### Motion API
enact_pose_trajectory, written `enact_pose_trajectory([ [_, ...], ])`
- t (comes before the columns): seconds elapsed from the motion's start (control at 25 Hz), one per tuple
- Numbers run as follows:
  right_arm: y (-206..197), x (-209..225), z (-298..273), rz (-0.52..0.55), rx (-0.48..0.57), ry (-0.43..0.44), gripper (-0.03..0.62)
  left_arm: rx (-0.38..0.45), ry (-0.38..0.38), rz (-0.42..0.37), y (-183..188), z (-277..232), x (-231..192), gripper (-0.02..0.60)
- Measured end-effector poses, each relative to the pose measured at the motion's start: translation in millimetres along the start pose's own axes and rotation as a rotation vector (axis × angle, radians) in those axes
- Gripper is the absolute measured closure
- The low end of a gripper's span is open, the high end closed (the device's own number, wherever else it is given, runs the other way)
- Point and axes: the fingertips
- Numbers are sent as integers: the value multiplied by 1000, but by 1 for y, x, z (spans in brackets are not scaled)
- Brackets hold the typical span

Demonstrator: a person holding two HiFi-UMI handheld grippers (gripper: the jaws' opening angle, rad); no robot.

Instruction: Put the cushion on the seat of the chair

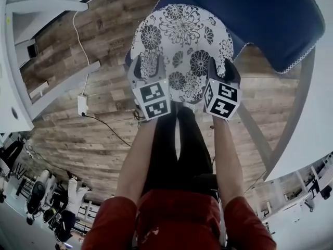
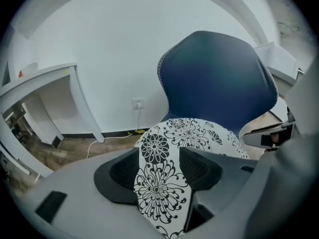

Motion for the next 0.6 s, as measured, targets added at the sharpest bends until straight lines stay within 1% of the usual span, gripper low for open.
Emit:
enact_pose_trajectory([
  [0.28, 52, -15, 44, 41, 91, 42, 402, 92, -39, 39, 51, 45, 8, 330],
  [0.36, 70, -19, 62, 48, 134, 53, 402, 136, -62, 45, 67, 63, 15, 330],
  [0.44, 90, -24, 85, 48, 180, 65, 402, 186, -77, 34, 86, 87, 21, 330],
  [0.6, 135, -35, 135, 64, 285, 97, 402, 282, -83, 35, 125, 134, 27, 330],
])
Point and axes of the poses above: the fingertips, and each gripper's own axes: z backward along the fingers, x to its right, y out of its top, and after that the axes turned 3 degrees about x, right-handed
